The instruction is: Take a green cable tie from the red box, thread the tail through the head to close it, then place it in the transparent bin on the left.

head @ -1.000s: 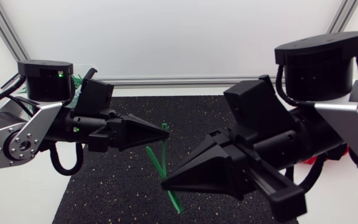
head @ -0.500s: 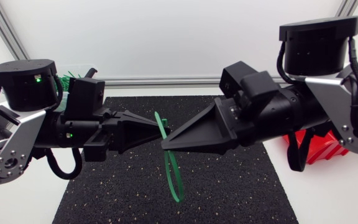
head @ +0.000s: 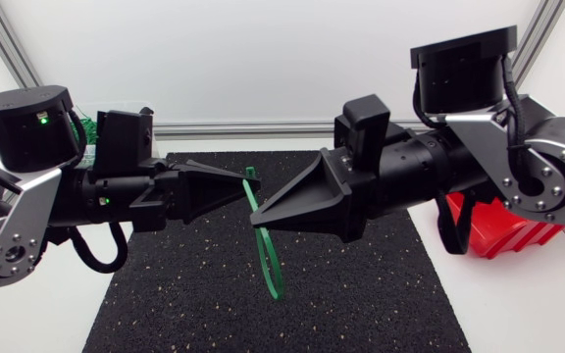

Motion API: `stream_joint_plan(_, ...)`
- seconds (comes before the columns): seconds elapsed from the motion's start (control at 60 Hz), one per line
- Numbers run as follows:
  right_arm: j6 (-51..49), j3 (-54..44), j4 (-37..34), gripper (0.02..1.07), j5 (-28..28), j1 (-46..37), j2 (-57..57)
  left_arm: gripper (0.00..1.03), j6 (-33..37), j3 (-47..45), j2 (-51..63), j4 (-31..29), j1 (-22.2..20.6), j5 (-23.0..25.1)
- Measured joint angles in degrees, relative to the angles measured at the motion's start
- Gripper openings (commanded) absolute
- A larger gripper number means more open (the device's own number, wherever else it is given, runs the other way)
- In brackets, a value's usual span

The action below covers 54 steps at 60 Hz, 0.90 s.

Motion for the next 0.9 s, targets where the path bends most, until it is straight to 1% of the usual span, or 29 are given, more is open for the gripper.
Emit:
stream_joint_plan(0.35,0.0,0.0,0.0,0.08,-0.2,-1.88,0.9,0.04,-0.2,-1.14,-3.06,0.42,-0.02,-0.31)
stream_joint_plan(0.9,0.0,0.0,0.68,0.08,0.02,-1.09,0.85,0.04,-0.63,-1.2,-2.05,0.52,-0.61,-0.5)
